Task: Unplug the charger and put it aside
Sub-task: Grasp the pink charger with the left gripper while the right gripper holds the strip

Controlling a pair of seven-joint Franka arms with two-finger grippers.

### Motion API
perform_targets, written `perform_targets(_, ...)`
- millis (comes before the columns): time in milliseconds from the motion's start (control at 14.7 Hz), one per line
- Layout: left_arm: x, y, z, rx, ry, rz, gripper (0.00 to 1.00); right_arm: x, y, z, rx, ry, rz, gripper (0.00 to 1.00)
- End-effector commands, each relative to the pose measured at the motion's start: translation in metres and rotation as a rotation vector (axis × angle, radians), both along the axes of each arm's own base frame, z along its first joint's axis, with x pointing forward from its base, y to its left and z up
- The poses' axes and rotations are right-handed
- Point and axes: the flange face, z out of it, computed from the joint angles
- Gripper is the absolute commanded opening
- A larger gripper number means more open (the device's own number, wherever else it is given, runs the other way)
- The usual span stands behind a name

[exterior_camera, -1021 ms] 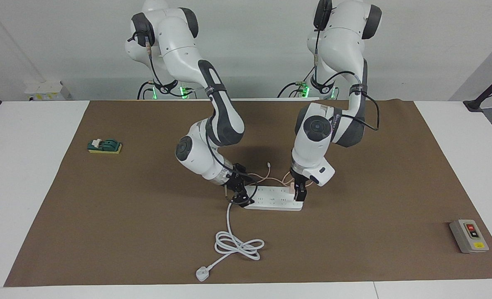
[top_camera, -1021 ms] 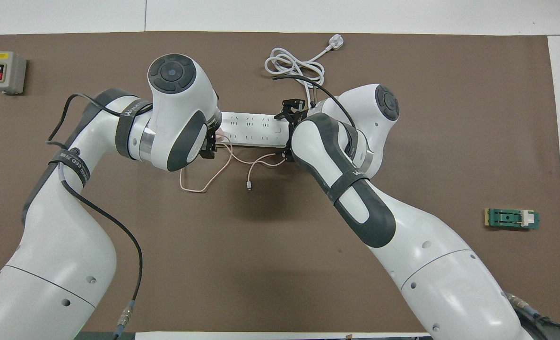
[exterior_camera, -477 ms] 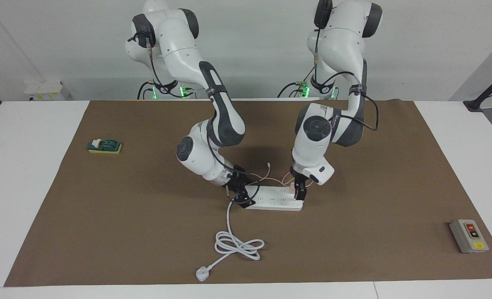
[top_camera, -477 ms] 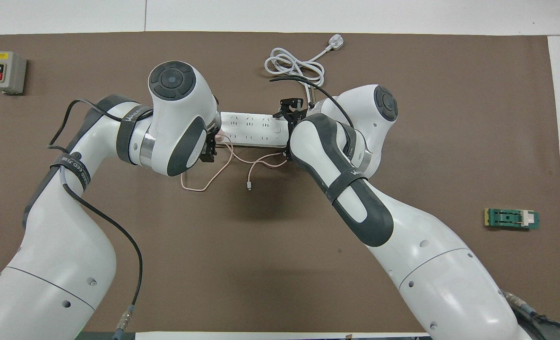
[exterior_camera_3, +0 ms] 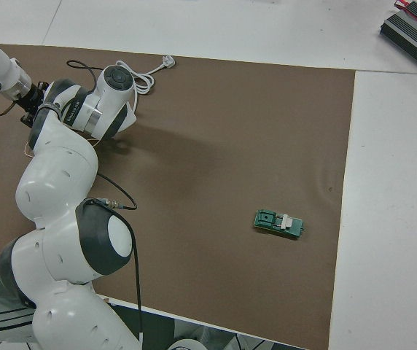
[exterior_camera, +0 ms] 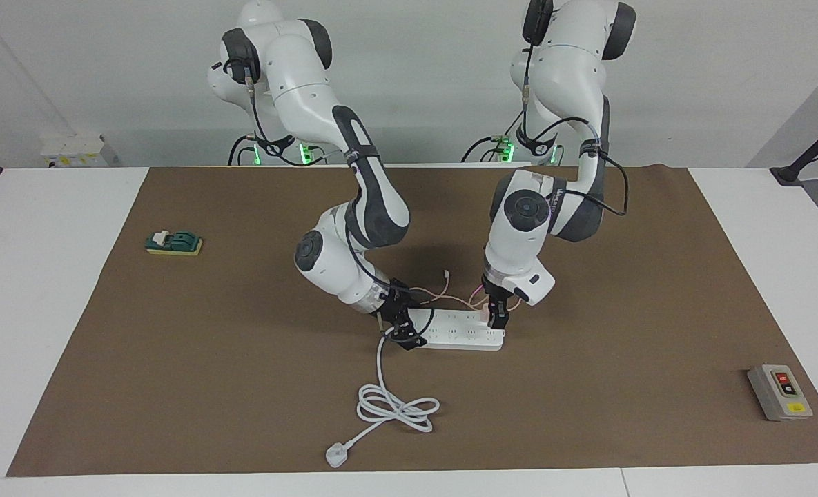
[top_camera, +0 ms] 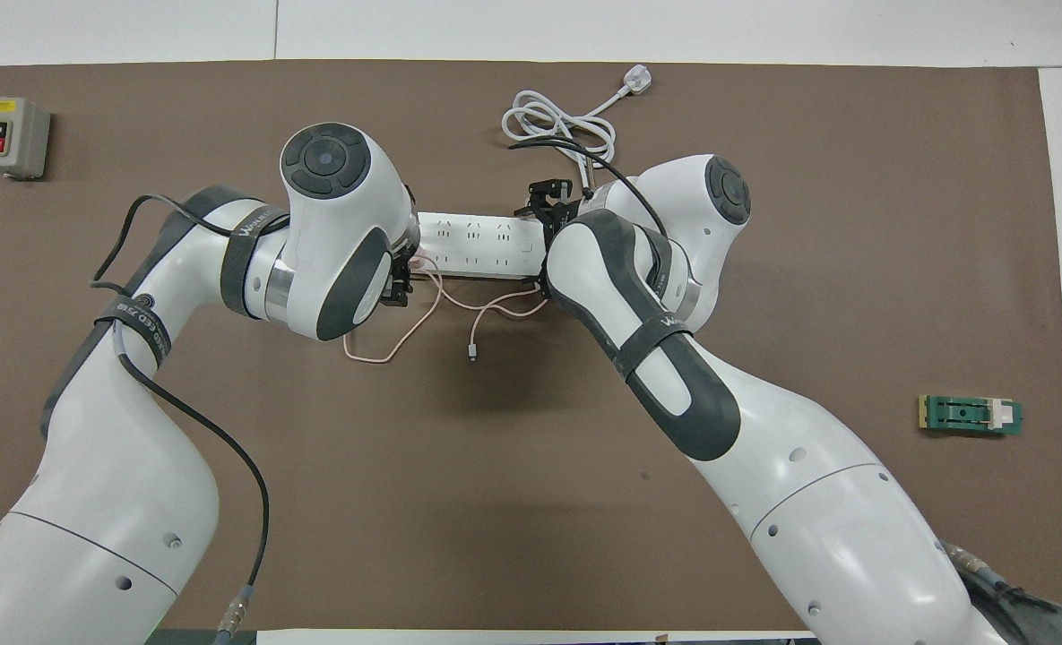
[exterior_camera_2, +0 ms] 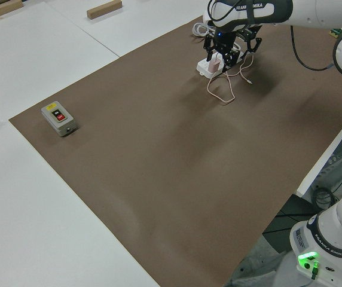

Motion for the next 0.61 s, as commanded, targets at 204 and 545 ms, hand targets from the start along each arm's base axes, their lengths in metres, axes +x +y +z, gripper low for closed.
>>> perform_targets(204, -0.0112, -0.0018, 0.0019, -0.002, -0.014, 0.0, 0.0, 0.0151, -0.0021, -0.0129, 0.037, -0.022, -0.055, 1.0)
perform_targets(545, -0.0109, -0.0013, 0.0019, 0.01, -0.019, -0.01, 0.0, 0.0156, -0.0033, -0.0142, 0.041, -0.02, -0.058, 0.5)
